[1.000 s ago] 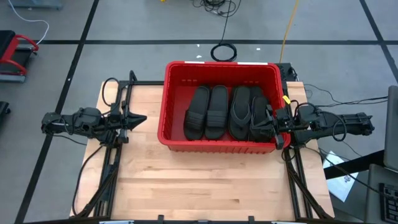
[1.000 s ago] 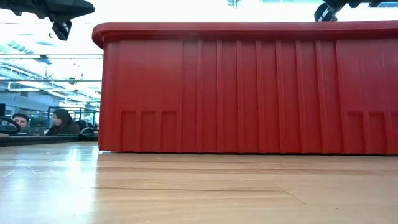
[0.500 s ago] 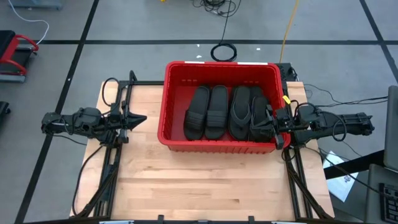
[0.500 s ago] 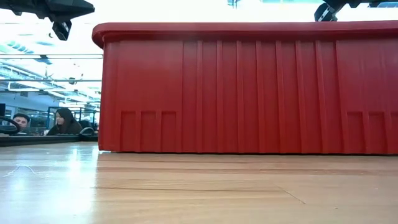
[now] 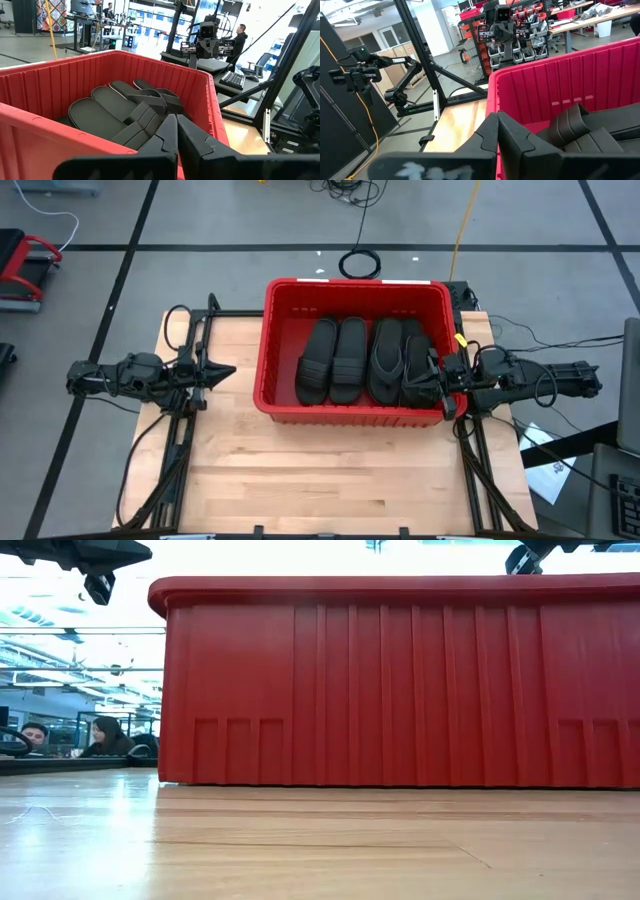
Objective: Pick and place slides into bin
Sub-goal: Return to Home Position
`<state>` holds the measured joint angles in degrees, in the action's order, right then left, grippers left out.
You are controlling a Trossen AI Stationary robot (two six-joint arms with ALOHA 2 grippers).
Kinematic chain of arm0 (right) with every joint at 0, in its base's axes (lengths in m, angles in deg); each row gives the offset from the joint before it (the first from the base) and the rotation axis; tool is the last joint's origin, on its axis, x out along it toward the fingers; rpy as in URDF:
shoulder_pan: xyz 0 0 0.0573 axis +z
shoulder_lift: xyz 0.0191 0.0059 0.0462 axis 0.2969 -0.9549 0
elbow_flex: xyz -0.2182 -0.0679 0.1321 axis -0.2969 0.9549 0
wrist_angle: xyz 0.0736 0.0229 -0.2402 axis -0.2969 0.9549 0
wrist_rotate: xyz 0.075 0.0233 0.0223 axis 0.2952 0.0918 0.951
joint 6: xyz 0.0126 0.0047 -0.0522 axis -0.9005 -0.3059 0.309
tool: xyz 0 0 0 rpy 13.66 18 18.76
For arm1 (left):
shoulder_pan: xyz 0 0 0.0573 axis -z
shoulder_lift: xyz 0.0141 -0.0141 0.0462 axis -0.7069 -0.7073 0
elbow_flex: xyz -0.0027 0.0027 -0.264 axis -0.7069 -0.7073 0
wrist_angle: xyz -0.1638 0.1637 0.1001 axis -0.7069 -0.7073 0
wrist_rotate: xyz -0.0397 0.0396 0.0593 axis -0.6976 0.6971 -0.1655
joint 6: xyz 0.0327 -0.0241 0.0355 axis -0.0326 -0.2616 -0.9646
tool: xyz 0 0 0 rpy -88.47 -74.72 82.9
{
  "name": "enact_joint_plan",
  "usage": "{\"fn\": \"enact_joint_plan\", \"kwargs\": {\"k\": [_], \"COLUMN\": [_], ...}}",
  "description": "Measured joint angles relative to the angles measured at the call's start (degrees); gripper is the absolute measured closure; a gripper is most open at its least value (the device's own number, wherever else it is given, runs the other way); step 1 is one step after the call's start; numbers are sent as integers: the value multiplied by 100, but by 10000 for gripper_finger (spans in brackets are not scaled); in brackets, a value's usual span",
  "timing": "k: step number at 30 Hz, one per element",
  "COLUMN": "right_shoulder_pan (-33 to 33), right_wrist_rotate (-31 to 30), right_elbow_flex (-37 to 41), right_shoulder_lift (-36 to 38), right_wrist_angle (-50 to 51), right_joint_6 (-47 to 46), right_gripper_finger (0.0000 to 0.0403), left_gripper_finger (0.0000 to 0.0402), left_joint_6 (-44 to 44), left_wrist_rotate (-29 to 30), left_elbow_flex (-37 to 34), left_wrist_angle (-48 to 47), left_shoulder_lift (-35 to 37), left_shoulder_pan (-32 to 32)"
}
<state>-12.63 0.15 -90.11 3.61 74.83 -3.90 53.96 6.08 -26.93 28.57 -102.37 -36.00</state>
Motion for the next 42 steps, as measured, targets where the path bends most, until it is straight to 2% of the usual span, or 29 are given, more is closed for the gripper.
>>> {"fn": "enact_joint_plan", "kwargs": {"k": [9,21,31,42], "right_shoulder_pan": [0,2,0,0], "right_wrist_rotate": [0,0,0,0], "right_elbow_flex": [0,0,0,0], "right_shoulder_lift": [-1,-1,0,0], "right_wrist_angle": [1,0,2,0], "right_joint_6": [-2,-2,-2,-1], "right_gripper_finger": [403,403,403,403], "left_gripper_finger": [381,400,381,400], "left_joint_6": [0,0,0,0], "left_wrist_rotate": [0,0,0,0], "left_elbow_flex": [0,0,0,0], "left_wrist_angle": [-1,1,1,-1], "left_shoulder_lift": [0,0,0,0], "left_shoulder_pan": [-1,1,1,0]}}
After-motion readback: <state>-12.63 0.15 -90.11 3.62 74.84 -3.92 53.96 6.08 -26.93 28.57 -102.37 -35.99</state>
